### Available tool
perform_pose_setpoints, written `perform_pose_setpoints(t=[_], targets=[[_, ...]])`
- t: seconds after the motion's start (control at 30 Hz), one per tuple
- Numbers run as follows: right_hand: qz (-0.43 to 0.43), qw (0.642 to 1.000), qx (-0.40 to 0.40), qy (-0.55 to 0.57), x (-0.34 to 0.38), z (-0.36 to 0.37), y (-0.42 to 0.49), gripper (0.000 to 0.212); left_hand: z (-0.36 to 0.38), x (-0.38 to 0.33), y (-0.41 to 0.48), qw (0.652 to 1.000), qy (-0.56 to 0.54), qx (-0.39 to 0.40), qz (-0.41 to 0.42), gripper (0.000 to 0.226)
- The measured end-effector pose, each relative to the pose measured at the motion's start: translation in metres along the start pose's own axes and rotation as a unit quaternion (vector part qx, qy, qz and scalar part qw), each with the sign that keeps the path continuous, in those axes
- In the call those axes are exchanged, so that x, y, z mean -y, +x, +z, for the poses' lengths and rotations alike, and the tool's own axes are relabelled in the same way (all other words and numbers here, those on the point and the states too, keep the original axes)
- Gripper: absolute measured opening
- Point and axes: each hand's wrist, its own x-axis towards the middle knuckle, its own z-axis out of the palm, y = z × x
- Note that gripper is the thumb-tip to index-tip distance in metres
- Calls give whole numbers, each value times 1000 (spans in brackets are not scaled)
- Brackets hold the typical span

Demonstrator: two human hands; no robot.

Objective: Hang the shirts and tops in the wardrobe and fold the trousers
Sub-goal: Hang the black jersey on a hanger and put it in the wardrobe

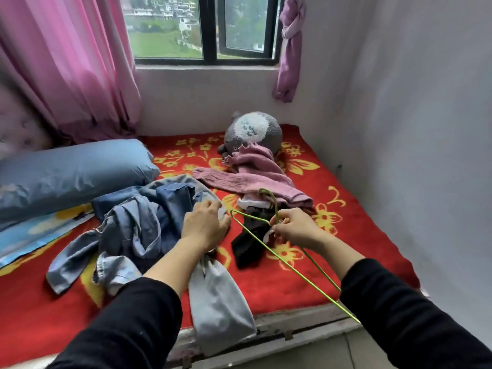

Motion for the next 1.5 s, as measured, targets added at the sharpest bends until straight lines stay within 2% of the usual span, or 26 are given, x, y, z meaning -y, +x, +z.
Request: perform_pose_setpoints(t=[0.17, 0.37, 0.53, 0.73, 0.87, 1.0, 1.07, 1.17, 1.23, 1.37, 1.4, 1.5], targets=[[35, 999, -15, -8, -58, -42, 89, 18, 64, -42, 83, 999, 4, 43, 7, 46], [75, 997, -12, 8, -133, -94, 212, 12, 150, -76, 187, 992, -23, 106, -70, 46], [95, 995, -14, 0, -190, -124, 296, 31, 220, -104, 243, 976, -64, 161, -132, 45], [70, 996, -47, -12, -256, -102, 352, 46, 309, -100, 268, 948, -70, 244, -190, 50], [111, 992, -64, 15, -295, -70, 367, 40, 361, -84, 279, 941, -48, 272, -196, 63], [113, 993, -39, 13, -335, -41, 366, 35, 400, -70, 284, 938, 6, 282, -204, 77], [98, 995, -17, 7, -349, -31, 365, 36, 415, -61, 285, 938, 24, 286, -196, 61], [80, 997, 6, 13, -357, -21, 363, 39, 422, -53, 287, 944, -79, 256, -193, 10], [75, 997, 11, 22, -354, -18, 361, 44, 408, -60, 286, 916, -220, 255, -216, 17], [95, 994, 26, 49, -336, -13, 358, 48, 354, -72, 284, 787, -490, 287, -241, 14], [99, 993, 31, 48, -331, -11, 357, 51, 343, -72, 280, 762, -522, 307, -230, 10], [169, 977, 29, 129, -306, -2, 361, 68, 318, -71, 267, 724, -546, 379, -184, 31]])
